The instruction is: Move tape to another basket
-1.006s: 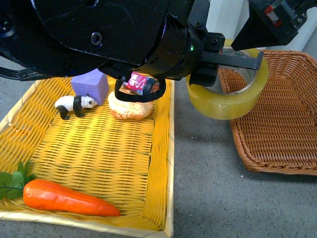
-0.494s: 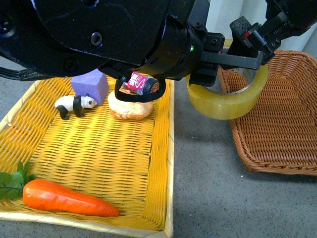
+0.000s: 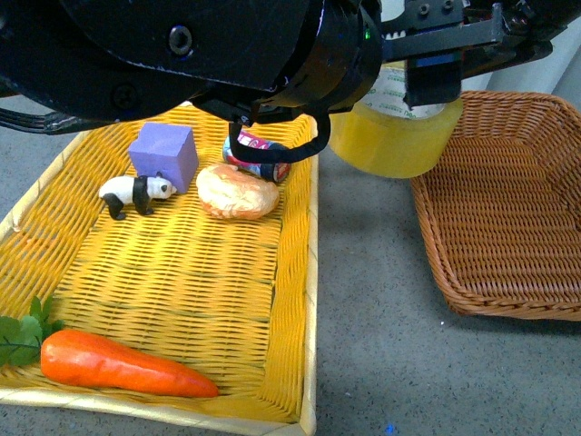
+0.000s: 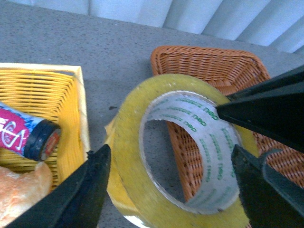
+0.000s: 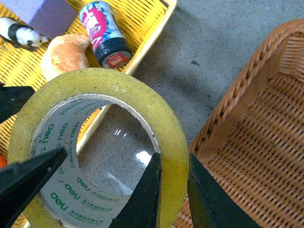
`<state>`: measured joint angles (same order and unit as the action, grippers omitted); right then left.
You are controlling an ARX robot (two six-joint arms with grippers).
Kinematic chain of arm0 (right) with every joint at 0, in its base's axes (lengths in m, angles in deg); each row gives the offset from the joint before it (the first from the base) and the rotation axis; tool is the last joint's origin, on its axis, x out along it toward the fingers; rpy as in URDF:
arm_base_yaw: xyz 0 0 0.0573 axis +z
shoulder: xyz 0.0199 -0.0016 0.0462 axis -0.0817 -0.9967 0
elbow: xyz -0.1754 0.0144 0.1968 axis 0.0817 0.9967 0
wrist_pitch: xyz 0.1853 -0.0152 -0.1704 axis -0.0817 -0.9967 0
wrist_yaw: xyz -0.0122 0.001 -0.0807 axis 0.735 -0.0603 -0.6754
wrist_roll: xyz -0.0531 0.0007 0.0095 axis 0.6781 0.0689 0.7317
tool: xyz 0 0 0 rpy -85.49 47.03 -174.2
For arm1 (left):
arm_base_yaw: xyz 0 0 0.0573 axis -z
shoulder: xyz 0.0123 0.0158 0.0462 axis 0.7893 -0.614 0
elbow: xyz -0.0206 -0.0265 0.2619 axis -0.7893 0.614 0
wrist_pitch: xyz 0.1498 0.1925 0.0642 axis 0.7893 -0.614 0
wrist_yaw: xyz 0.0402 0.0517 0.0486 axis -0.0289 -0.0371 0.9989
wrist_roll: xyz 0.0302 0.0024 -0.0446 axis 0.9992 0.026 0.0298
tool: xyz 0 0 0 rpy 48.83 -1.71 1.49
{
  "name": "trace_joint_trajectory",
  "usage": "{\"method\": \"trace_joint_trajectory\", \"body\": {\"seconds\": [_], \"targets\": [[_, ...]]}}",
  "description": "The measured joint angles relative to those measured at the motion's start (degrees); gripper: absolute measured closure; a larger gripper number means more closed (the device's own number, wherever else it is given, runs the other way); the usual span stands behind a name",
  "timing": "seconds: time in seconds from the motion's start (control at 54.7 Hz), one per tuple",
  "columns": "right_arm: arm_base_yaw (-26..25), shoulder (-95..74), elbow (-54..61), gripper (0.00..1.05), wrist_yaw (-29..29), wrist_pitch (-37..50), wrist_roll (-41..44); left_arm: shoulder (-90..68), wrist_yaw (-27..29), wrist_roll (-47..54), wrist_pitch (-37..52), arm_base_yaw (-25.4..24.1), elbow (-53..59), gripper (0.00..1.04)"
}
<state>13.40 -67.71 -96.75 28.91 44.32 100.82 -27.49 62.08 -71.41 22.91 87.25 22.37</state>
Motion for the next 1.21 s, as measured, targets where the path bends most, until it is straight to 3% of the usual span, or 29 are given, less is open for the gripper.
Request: {"method": "trace_joint_trajectory", "body": {"seconds": [0.183, 0.329, 0.494, 0.823, 1.207], "targets": [[-1.42, -1.22, -2.27, 0.95, -2.6, 0.13, -1.86, 0.44, -2.34, -2.89, 4.04, 0.07, 0.44, 0.05], [-2.8, -1.66, -3.39, 0.95, -5.51, 0.33, -2.03, 1.05, -0.44, -4.39, 5.62, -0.2, 0.74, 0.07], [-5.46, -1.66, -3.39, 0.95, -7.39, 1.75, -2.84, 1.18, 5.33, -5.44, 5.51, -1.29, 0.74, 0.07], [-12.44, 0.81, 5.86, 0.95, -10.54, 4.85, -2.62, 1.16, 18.36, -9.09, 1.27, -9.44, 1.22, 0.07], [-13.51, -1.51, 12.44, 0.95, -13.22, 10.36, -0.44, 3.06, 21.33, -8.76, 2.6, -16.74, 4.94, 0.07]]}}
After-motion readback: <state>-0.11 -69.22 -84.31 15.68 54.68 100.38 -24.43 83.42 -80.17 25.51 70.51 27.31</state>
